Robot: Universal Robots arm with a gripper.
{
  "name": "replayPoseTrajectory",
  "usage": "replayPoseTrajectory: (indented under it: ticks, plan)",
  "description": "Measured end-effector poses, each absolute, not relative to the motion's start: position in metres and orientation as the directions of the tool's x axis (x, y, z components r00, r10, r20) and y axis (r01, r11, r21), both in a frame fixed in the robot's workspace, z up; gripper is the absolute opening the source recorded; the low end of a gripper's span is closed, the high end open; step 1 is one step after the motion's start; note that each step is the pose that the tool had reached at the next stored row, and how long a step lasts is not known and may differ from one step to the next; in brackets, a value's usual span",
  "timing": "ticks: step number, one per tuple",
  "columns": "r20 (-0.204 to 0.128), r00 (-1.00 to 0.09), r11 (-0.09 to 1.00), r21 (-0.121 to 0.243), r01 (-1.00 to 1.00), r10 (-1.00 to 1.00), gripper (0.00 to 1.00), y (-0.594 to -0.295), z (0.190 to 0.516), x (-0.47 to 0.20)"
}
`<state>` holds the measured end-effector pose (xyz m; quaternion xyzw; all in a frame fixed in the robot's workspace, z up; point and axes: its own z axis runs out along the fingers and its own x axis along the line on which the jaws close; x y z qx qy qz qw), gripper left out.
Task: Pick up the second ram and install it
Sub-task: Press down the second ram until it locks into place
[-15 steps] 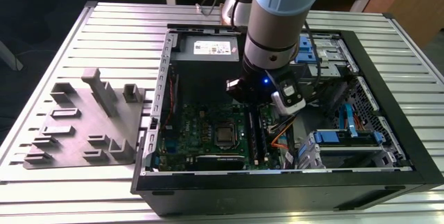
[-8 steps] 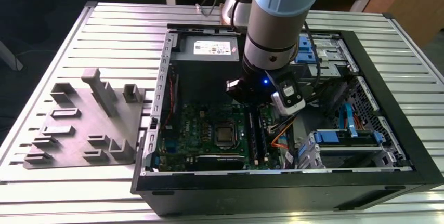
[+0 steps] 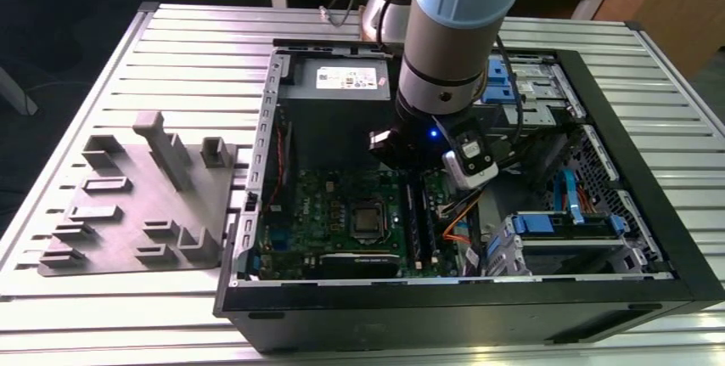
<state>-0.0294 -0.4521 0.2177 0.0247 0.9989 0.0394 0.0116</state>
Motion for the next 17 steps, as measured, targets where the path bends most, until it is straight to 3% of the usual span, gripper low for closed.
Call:
replayPoseTrajectory:
  ticks: [10,17]
  plan:
    - [-0.022,-0.998,0.996,0.080,0.048,0.050,0.07,-0.452,0.218,-0.029]
    - [-0.021,-0.999,0.996,0.079,0.048,0.050,0.07,-0.452,0.236,-0.029]
